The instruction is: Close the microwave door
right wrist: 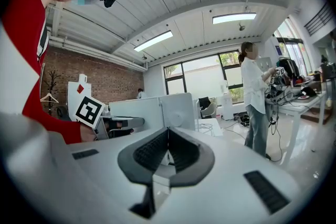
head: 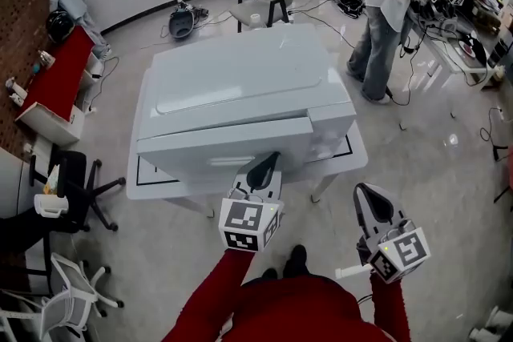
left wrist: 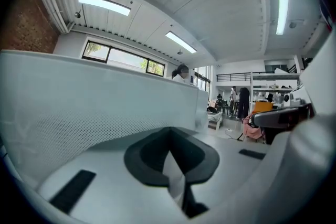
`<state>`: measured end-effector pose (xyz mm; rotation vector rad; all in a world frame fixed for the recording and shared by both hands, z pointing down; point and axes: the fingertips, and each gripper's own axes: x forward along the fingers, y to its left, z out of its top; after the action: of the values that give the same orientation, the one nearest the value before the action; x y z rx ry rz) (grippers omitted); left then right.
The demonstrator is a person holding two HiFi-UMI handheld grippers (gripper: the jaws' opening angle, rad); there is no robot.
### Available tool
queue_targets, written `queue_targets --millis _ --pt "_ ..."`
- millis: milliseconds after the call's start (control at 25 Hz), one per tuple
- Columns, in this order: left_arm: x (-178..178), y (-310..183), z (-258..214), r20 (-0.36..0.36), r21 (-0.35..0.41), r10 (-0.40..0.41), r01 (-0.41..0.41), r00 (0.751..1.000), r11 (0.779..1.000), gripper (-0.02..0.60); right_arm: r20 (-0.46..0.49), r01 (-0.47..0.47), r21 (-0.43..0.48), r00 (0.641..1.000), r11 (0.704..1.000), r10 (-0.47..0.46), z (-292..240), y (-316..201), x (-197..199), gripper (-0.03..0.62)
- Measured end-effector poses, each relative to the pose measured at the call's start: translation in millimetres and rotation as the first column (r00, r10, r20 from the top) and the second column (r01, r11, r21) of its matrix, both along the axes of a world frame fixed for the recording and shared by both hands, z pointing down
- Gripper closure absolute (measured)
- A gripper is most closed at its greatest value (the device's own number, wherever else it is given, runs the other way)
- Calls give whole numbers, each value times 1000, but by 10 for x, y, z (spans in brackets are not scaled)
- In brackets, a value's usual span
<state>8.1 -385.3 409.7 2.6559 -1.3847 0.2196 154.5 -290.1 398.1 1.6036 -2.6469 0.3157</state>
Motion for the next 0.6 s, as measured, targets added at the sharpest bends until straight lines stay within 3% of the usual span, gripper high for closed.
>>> queue_targets --millis 600 --pt "-36 -138 -68 -48 -42 -24 22 999 999 575 34 20 -7 999 1000 -20 -42 -161 43 581"
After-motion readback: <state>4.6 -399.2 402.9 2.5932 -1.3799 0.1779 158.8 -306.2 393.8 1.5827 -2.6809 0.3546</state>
